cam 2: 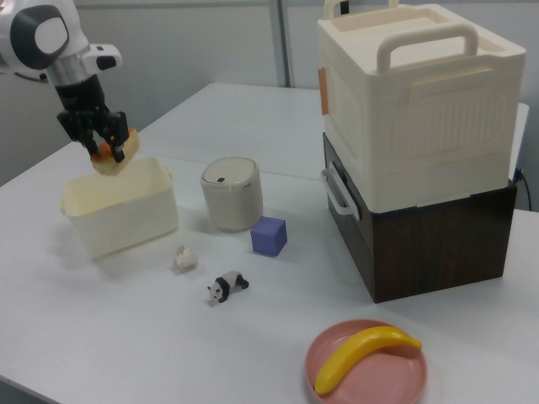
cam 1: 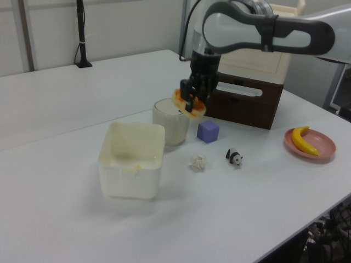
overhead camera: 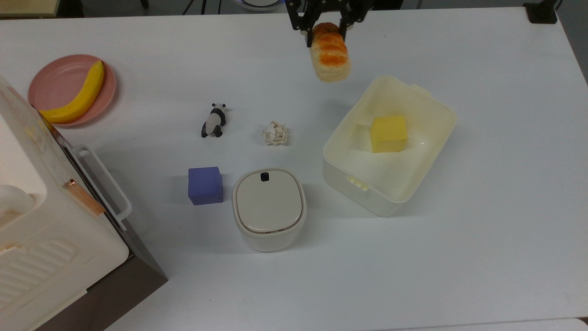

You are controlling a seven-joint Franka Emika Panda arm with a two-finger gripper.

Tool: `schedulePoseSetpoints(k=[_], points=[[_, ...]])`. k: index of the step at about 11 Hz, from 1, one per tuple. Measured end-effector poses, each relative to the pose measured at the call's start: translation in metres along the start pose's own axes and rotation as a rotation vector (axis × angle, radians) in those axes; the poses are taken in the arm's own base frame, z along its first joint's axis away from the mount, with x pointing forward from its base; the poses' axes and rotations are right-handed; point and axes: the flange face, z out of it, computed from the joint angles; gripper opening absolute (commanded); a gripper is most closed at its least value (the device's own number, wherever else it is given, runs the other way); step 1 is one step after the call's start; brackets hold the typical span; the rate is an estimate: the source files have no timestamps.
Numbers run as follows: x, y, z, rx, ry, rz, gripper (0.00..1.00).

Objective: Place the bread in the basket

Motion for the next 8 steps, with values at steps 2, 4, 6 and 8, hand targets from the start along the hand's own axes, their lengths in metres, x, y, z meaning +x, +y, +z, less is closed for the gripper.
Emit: schedulePoseSetpoints(k=[2, 4, 6, 8], points=[[0.022, -0.02, 0.008, 0.035, 0.002, 0.11, 1.0], [0.047, -0.031, 0.036, 0.041, 0.018, 0.228, 1.0], [0.054, -0.028, 0.037, 0.043, 0.032, 0.287, 1.0], [0.048, -0.005, 0.021, 0.031, 0.001, 0.321, 1.0]])
